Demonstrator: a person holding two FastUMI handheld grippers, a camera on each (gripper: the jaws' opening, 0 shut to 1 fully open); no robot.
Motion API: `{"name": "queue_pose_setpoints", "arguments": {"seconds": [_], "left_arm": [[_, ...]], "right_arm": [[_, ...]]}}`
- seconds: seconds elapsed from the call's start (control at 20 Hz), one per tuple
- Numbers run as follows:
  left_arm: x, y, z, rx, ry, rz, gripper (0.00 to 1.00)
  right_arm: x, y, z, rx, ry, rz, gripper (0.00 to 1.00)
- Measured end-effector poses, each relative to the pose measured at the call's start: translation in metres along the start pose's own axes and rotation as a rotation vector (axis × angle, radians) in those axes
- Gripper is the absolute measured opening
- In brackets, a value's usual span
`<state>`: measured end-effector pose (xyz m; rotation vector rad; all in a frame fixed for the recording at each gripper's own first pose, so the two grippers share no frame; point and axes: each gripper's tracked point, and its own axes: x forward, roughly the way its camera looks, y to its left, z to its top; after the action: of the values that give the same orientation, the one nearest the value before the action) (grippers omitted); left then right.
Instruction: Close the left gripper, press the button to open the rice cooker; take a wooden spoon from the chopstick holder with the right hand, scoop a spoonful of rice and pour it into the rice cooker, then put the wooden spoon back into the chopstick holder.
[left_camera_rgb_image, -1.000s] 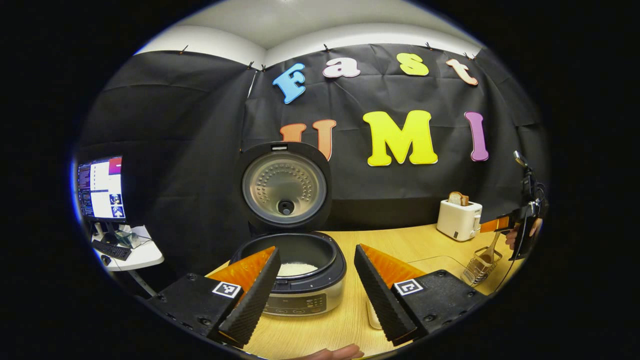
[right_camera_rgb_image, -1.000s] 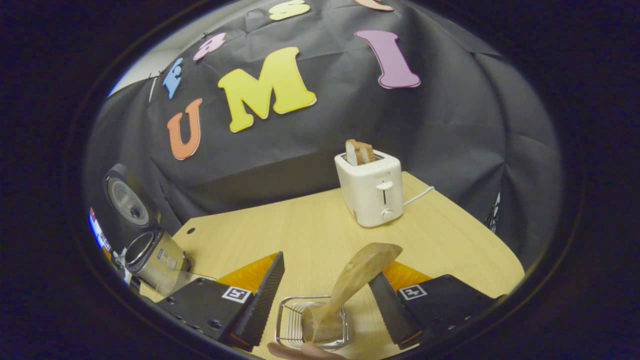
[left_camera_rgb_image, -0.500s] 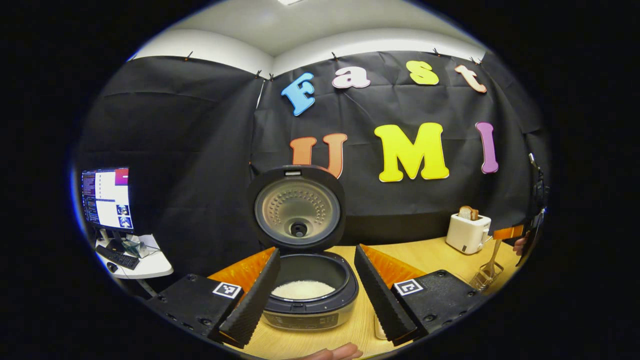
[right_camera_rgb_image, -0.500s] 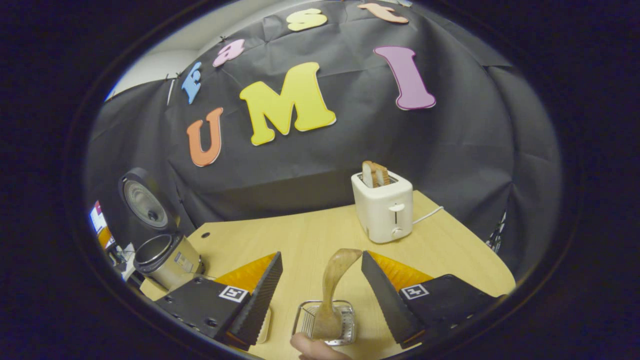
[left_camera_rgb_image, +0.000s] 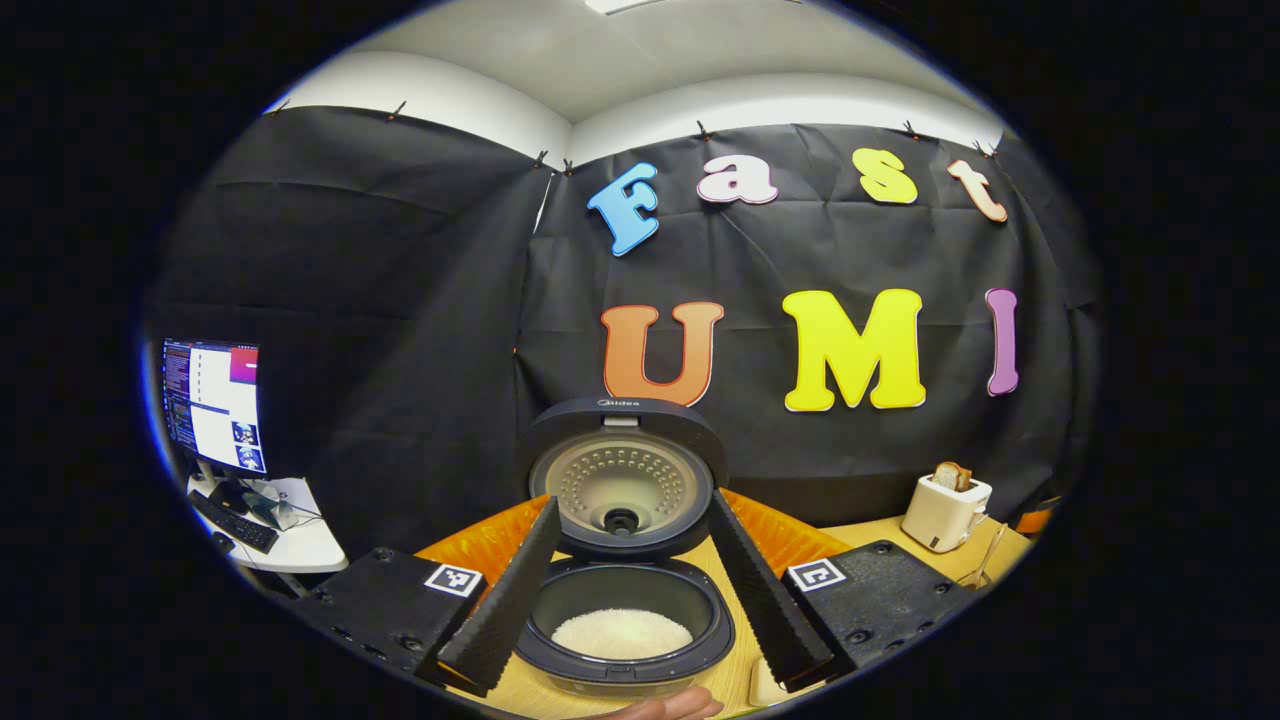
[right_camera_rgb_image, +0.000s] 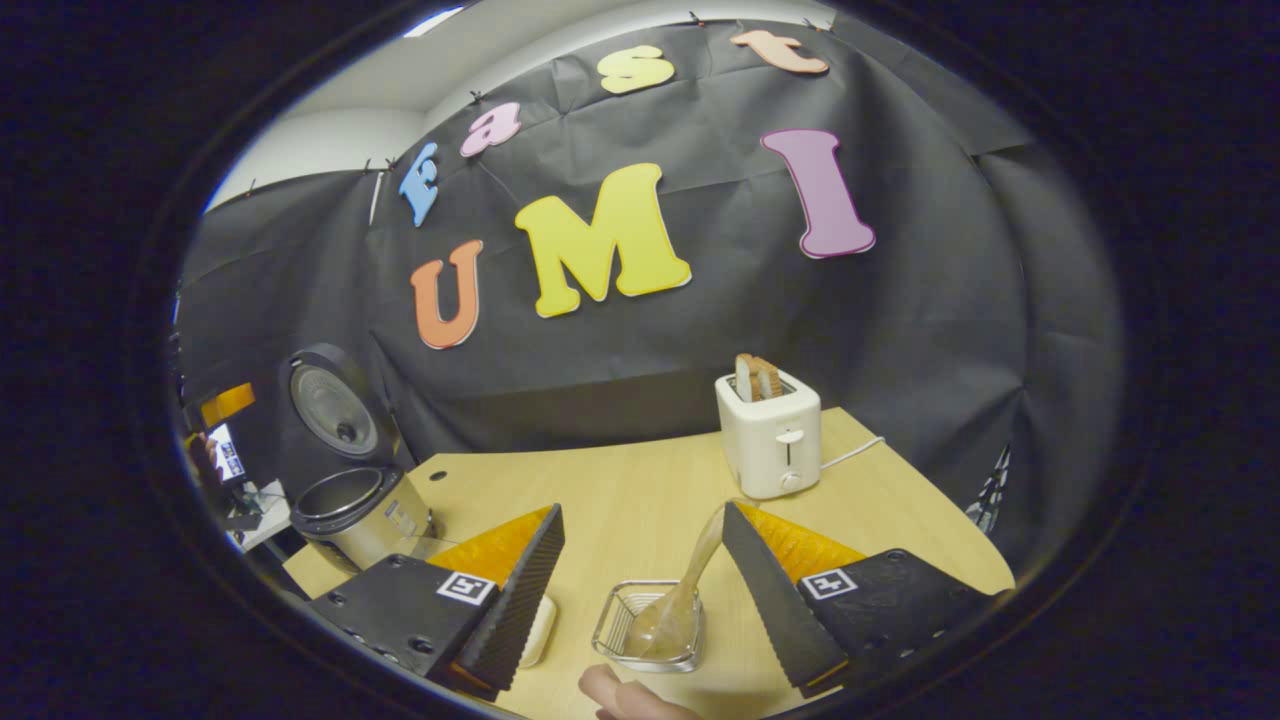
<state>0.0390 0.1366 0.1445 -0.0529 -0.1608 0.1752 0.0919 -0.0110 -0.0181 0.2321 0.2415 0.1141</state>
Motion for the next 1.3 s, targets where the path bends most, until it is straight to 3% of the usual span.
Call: {"name": "queue_pose_setpoints", "arguments": {"seconds": [0.2,0.25,0.3,0.35,0.65,0.95,1.0,1.1,1.15,1.3], "left_arm": [[0.024,-0.008,0.027,0.001,-0.066,-0.021,0.91],[0.031,-0.006,0.032,-0.001,-0.087,-0.022,0.95],[0.038,-0.005,0.038,-0.006,-0.107,-0.018,0.91],[0.044,-0.003,0.045,-0.01,-0.13,-0.013,0.95],[0.093,0.014,0.084,-0.017,-0.343,0.029,0.94],[0.142,0.02,0.076,0.003,-0.374,0.017,0.94],[0.146,0.019,0.079,0.008,-0.388,0.006,0.95],[0.149,0.015,0.088,0.017,-0.436,-0.013,0.9],[0.152,0.017,0.093,0.019,-0.457,-0.014,0.94],[0.17,0.016,0.088,0.028,-0.43,-0.026,0.94]], "right_arm": [[-0.007,-0.002,-0.01,-0.006,-0.008,0.024,0.95],[-0.008,-0.001,-0.011,-0.008,-0.012,0.034,0.95],[-0.007,0.0,-0.012,-0.01,-0.016,0.045,0.95],[-0.006,-0.001,-0.013,-0.013,-0.02,0.054,0.95],[-0.007,0.003,-0.013,-0.051,-0.064,0.089,0.95],[0.004,0.01,-0.021,-0.078,-0.064,0.113,0.95],[0.005,0.009,-0.023,-0.081,-0.056,0.111,0.9],[0.008,0.005,-0.026,-0.074,-0.049,0.104,0.95],[0.01,0.002,-0.027,-0.067,-0.043,0.1,0.95],[0.015,-0.007,-0.028,-0.053,-0.035,0.077,0.95]]}}
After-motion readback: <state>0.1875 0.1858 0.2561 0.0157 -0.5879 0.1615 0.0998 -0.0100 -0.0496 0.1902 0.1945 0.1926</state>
